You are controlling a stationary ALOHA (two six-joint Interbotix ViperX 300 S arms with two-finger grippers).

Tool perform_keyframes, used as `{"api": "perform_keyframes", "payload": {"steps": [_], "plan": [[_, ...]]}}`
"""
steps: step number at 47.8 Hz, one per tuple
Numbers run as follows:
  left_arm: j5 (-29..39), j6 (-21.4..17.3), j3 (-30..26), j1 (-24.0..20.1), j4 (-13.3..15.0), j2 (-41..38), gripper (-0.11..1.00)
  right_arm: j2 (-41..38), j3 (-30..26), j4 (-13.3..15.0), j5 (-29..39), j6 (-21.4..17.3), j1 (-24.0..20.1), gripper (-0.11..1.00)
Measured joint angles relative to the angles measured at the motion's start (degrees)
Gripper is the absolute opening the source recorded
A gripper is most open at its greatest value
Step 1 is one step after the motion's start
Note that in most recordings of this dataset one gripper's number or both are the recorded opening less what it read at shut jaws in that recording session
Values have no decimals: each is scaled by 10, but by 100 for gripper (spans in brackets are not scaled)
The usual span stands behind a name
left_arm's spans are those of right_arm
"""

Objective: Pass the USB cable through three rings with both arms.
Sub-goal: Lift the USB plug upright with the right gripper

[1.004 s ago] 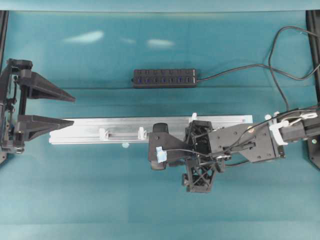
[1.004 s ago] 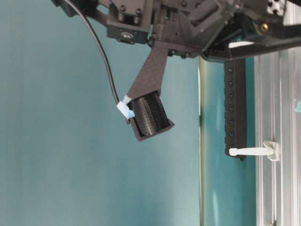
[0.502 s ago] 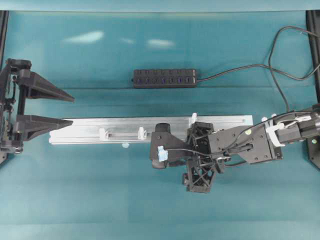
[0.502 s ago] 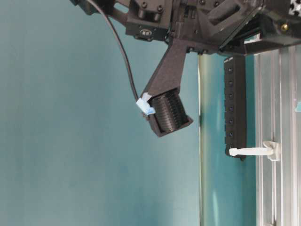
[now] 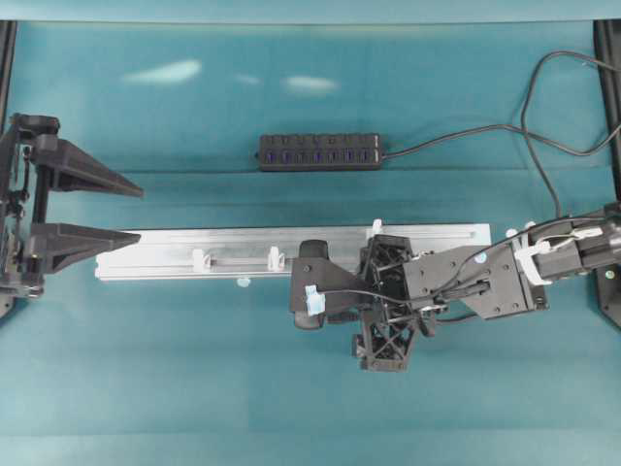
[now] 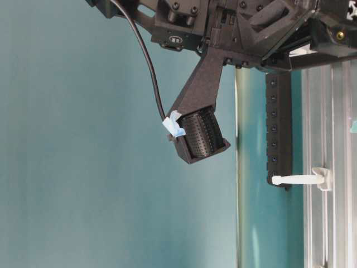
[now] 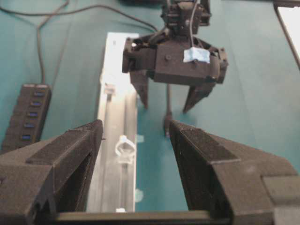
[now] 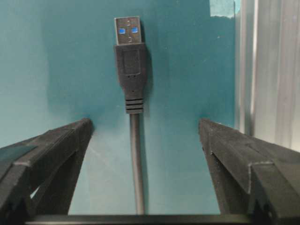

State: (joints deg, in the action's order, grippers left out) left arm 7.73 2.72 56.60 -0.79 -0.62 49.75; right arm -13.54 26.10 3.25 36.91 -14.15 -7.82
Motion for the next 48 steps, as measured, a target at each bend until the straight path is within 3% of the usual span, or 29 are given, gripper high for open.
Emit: {"api": "perform_keyframes", "payload": {"steps": [13,35,39,48], "plan": [[0,0,2,0,0,0,68,0,-1,3,-4,22,-1,58],[0,0,2,0,0,0,68,-4,-1,3,-5,25,-4,54],[0,0,2,0,0,0,68,-6,-1,4,-4,25,-5,47],[0,0,2,-1,0,0,68,-8,-2,2,-2,25,-6,14]]}}
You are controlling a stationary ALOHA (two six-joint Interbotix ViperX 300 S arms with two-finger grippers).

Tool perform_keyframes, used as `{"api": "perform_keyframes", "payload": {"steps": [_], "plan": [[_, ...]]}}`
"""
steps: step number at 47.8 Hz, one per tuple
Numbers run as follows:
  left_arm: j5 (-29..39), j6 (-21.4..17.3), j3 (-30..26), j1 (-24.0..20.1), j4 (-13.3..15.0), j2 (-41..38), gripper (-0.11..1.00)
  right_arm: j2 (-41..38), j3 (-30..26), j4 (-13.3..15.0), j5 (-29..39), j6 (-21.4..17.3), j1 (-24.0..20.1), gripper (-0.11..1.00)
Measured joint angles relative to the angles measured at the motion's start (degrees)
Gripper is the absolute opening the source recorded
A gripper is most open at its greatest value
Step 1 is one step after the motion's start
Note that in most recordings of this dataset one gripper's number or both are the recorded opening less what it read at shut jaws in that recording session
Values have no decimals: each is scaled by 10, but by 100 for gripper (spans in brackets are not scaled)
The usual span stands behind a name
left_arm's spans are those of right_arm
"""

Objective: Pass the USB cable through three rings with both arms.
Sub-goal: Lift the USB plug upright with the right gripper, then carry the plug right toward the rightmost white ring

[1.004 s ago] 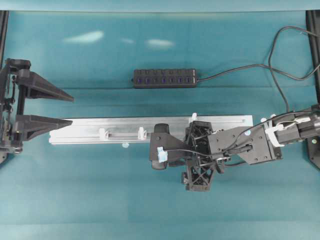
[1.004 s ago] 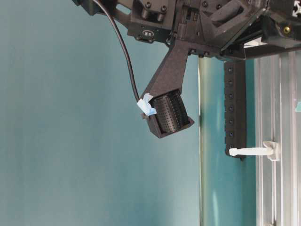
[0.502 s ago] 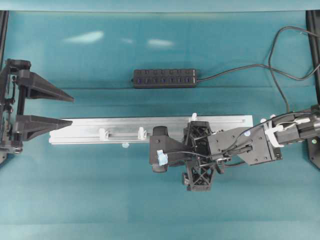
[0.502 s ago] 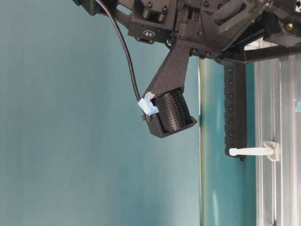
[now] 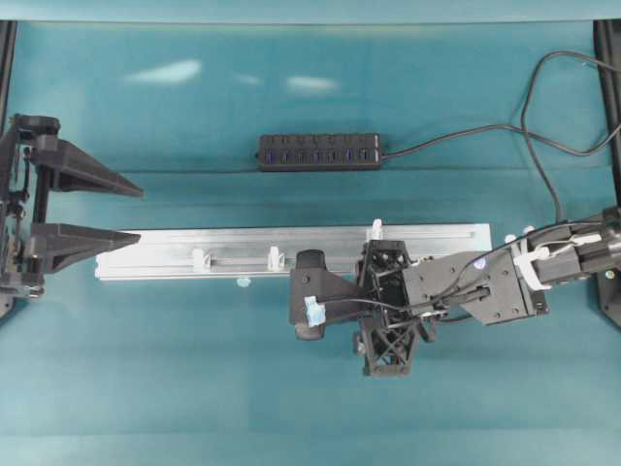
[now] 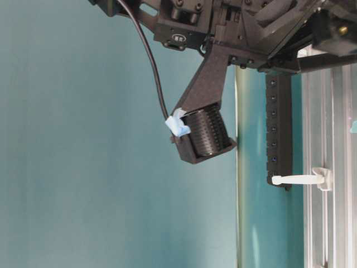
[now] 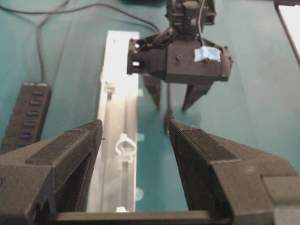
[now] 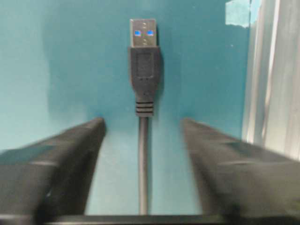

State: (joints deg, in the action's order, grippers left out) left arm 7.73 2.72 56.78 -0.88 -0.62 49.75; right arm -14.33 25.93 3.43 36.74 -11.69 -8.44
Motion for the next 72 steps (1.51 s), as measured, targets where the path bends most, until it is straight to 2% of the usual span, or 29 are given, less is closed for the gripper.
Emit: {"api": "perform_keyframes", "payload": {"steps": [6,13,43,49,56,62,72], "plan": [[-1,0,0,-1,0,0,68,-3,-2,0,0,0,-2,0],[0,0,0,-3,0,1,68,-4,-4,-1,-1,0,-2,-8],[0,0,0,-6,0,4,68,-4,-8,-1,12,0,-4,-8],[0,0,0,-6,0,5,68,6,-19,1,65,2,-3,-8],[0,0,0,-6,0,5,68,34,-49,21,133,13,-1,-8],[0,0,0,-6,0,6,68,53,-76,36,186,30,-1,-8],[0,0,0,-10,0,5,68,81,-112,46,273,56,2,-8]]}}
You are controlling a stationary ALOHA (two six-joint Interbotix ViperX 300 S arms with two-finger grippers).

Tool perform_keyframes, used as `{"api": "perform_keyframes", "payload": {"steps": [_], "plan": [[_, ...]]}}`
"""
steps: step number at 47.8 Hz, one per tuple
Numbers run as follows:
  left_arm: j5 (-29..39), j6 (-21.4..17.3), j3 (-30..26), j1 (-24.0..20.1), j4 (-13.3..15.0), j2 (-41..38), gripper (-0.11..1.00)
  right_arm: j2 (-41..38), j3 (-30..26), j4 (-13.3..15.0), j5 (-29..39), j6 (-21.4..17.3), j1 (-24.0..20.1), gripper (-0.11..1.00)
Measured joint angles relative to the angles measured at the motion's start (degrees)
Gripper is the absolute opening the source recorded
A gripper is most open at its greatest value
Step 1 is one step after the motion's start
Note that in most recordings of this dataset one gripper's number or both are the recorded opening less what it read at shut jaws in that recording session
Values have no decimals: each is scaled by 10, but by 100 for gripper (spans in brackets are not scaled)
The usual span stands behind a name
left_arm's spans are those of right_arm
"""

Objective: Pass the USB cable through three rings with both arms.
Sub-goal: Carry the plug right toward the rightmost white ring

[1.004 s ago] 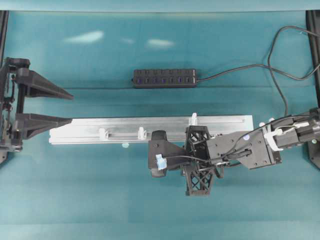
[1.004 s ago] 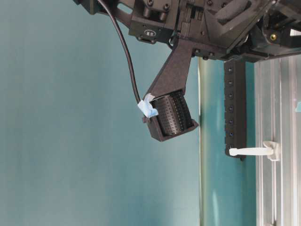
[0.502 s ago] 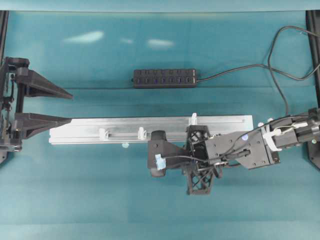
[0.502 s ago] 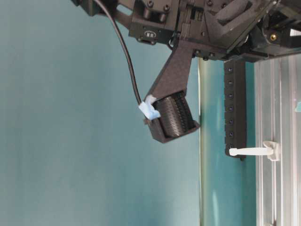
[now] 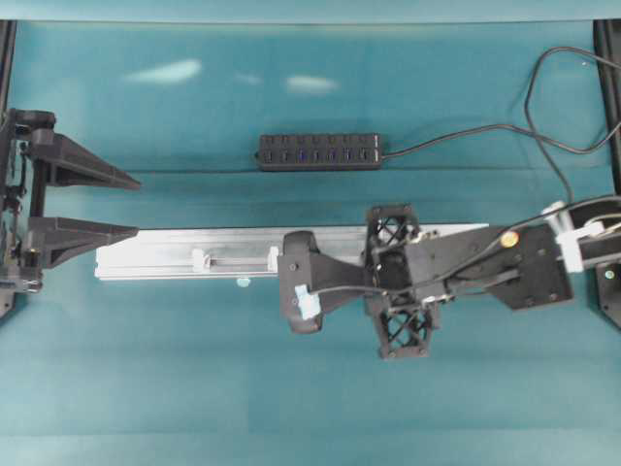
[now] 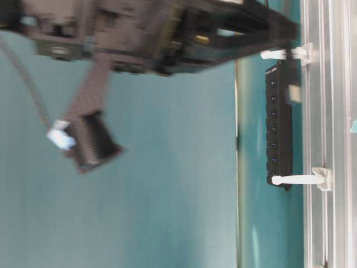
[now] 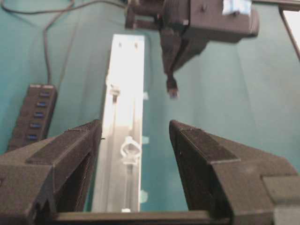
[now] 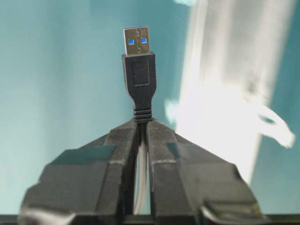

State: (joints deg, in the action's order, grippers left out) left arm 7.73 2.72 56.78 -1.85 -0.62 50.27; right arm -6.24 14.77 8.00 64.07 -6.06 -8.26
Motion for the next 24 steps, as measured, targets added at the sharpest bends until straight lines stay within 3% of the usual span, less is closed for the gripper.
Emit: {"api": "perform_keyframes", "payload": {"steps": [12,24], "plan": [[0,0,0,-1,0,2,68,37,0,35,80,14,9,-8],[0,0,0,-1,0,3,67,88,40,67,122,21,27,-9]]}}
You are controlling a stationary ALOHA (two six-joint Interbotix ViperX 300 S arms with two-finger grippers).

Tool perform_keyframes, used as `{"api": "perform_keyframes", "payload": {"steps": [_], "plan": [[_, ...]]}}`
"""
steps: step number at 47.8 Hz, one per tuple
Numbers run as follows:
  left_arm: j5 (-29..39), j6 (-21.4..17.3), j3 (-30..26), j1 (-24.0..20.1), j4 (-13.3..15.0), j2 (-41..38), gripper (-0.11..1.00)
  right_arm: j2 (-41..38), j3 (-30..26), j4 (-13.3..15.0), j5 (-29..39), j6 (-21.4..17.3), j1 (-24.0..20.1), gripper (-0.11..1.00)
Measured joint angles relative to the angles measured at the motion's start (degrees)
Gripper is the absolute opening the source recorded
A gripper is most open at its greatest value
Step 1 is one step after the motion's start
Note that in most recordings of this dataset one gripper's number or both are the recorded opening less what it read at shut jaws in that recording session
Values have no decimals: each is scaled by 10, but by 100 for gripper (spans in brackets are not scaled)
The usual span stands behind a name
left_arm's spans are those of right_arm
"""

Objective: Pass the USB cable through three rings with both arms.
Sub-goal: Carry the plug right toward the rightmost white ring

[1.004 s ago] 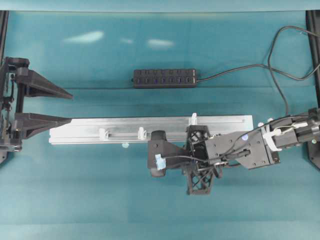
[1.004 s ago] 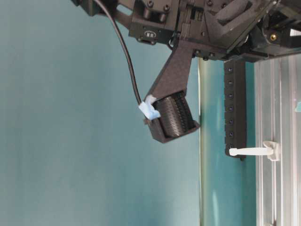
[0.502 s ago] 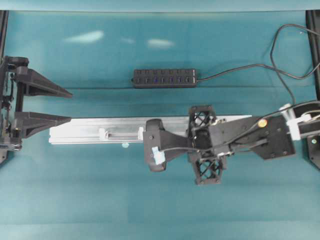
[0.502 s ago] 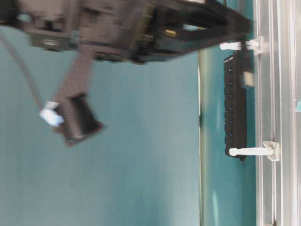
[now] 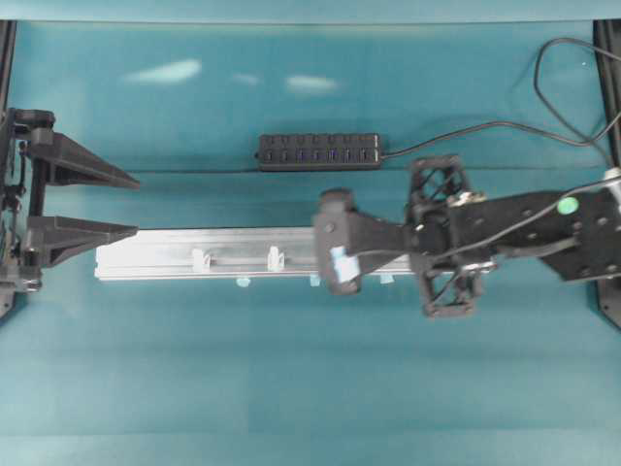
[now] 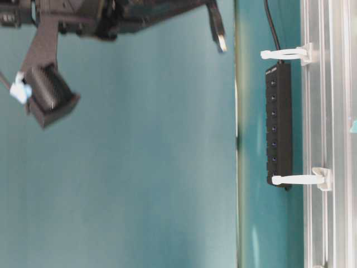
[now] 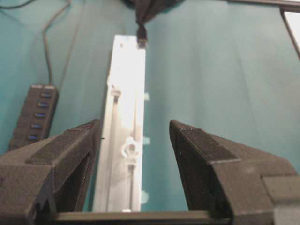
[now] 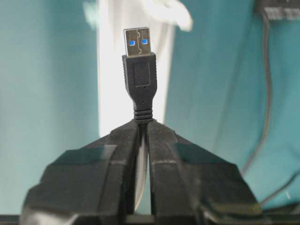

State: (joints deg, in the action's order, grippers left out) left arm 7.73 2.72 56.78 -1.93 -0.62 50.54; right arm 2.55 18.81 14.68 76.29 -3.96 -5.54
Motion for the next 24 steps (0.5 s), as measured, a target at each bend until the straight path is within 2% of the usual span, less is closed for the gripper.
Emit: {"api": "perform_keyframes", "payload": {"steps": [11,24], "plan": [[0,0,0,0,0,2,67,47,80,11,-27,16,28,-9],[0,0,0,-1,0,3,67,78,176,20,-142,18,68,-9]]}}
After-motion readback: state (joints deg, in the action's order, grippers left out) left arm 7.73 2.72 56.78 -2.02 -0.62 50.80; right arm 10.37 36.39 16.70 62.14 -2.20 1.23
